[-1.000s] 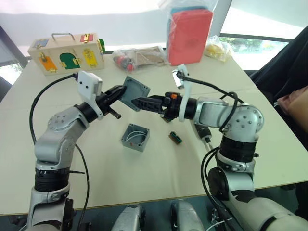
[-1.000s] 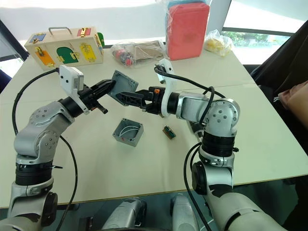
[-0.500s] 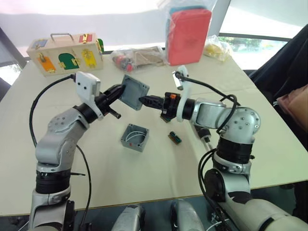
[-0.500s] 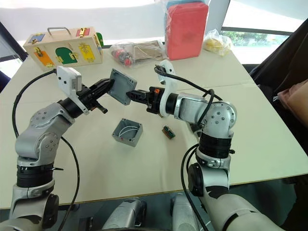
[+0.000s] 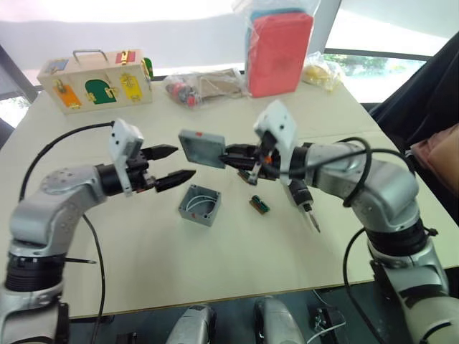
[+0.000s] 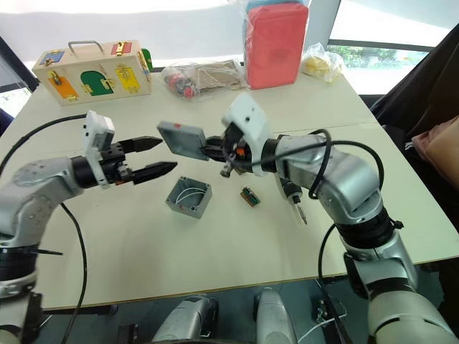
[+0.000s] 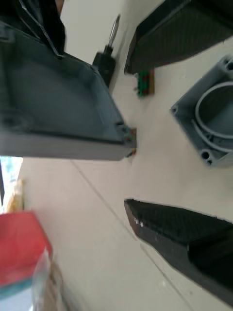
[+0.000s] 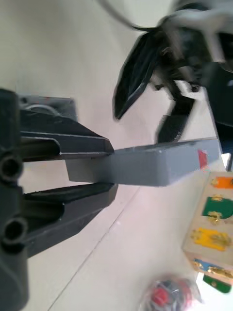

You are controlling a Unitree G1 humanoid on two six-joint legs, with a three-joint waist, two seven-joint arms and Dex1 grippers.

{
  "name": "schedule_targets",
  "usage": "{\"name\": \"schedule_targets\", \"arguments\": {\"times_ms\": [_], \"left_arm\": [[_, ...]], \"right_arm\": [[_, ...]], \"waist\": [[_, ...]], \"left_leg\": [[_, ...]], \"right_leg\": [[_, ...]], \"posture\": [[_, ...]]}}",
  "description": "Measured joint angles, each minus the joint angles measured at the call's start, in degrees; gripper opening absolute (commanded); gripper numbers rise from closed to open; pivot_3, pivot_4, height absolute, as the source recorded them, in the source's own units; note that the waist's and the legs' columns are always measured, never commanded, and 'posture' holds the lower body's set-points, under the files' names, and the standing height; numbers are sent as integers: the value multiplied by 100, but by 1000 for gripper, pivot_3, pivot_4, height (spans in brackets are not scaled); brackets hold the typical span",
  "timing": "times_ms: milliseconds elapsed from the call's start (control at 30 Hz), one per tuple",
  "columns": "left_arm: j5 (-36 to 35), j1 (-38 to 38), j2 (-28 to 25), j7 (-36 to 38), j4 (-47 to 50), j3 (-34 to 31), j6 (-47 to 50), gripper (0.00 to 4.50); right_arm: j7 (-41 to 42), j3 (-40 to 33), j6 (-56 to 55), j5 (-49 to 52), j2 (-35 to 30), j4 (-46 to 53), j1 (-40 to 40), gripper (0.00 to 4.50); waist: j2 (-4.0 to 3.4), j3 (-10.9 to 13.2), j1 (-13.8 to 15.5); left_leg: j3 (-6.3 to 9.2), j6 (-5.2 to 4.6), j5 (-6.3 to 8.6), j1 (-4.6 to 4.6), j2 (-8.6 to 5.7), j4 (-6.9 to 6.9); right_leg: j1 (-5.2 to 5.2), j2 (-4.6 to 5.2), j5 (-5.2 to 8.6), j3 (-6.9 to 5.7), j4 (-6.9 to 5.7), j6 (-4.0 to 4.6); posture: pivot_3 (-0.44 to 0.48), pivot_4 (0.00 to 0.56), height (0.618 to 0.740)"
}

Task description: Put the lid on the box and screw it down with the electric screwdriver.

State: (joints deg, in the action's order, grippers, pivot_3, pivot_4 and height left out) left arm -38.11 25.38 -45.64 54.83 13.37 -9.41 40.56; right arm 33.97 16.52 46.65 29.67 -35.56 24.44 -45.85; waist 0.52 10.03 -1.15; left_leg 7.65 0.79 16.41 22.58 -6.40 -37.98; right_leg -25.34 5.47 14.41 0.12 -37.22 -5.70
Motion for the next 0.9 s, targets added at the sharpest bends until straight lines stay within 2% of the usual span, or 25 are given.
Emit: {"name": "schedule_targets", "arguments": {"times_ms": [100, 233, 300, 400, 467, 633, 900], "left_arm": [[33, 169, -839, 1193, -574, 117, -150, 4430], [280, 480, -1055, 2037, -1076, 423, -626, 4430], [468, 620, -1072, 2308, -1385, 610, -843, 4430], [676, 729, -1117, 2634, -1716, 777, -1075, 4430], [778, 854, -1117, 2799, -1870, 867, -1154, 4430], [956, 1113, -1111, 3004, -2136, 915, -1267, 4430], [1129, 1143, -1102, 3242, -2220, 1077, -1285, 4430]], "right_arm": [[479, 652, -2432, -1727, -563, -406, 253, 202], [393, 928, -4869, -3133, -494, -1057, 377, 202], [-15, 1005, -6063, -4017, -494, -1368, 497, 202], [-784, 1037, -7240, -5297, -492, -1714, 710, 202], [-1477, 1030, -7609, -6321, -451, -1835, 906, 202], [-2416, 996, -7520, -7730, -86, -1803, 1649, 202], [-2660, 1019, -7292, -8699, 319, -1568, 2226, 202]], "waist": [[1, 2, 3], [1, 2, 31], [2, 2, 40], [2, 2, 30], [2, 2, 31], [2, 2, 27], [3, 1, 15]], "left_leg": [[-8, 0, 0, -2, 0, 4], [-7, 1, 0, -2, -2, 4], [-7, 1, -1, -1, -3, 2], [-8, 1, -1, -2, -3, 2], [-8, 4, -2, -1, 0, 3], [-13, 7, -3, -3, 7, 5], [-24, 7, -3, -6, 13, 6]], "right_leg": [[-1, -9, 1, 2, 3, -1], [0, -6, 0, 4, 4, -1], [0, -8, 0, 5, 3, 0], [-5, -14, 1, 10, 0, 0], [-8, -22, 1, 16, -3, 0], [-12, -40, 1, 40, -9, 2], [-11, -46, 2, 54, -10, 2]], "posture": [[0, 150, 740], [0, 150, 740], [0, 150, 740], [0, 150, 740], [0, 150, 740], [0, 150, 740], [0, 150, 740]]}}
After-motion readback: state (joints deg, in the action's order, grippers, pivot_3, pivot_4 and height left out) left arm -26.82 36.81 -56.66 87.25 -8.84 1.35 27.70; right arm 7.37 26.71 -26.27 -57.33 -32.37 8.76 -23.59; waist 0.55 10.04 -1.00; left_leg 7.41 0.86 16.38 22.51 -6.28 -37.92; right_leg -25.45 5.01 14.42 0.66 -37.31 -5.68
